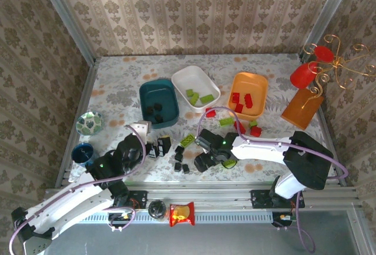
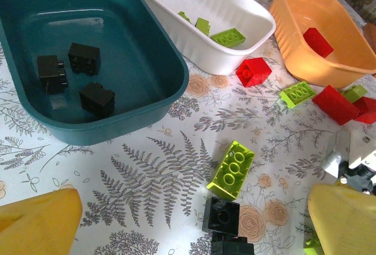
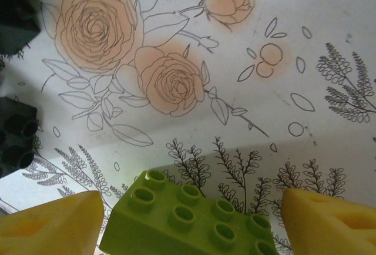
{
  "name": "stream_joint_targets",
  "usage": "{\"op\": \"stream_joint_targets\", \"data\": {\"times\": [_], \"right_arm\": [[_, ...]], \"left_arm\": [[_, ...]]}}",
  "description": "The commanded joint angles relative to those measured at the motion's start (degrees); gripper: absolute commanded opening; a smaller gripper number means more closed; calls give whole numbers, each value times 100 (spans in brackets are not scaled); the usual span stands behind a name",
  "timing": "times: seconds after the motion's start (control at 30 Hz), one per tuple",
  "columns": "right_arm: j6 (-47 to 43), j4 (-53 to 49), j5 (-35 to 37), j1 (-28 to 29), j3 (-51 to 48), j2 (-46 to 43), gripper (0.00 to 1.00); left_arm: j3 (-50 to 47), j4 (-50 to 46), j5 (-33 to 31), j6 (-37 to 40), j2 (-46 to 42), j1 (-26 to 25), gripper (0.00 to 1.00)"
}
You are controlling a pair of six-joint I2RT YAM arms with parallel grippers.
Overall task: Sort the legos into containers by color
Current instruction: Pick up the lego from the bottom-center of the table.
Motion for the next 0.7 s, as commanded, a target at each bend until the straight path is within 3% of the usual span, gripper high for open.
{"op": "stream_joint_targets", "data": {"times": [0.0,0.33,0.67], "right_arm": [[-130,-247,191,65,112,46,82],[-241,-283,136,231,50,219,86],[-216,-54,122,195,-20,-53,53]], "left_arm": [[-102,91,-29,-89,4,12,100],[-115,57,-1,-124,22,35,100],[-93,36,21,-128,22,58,100]]}}
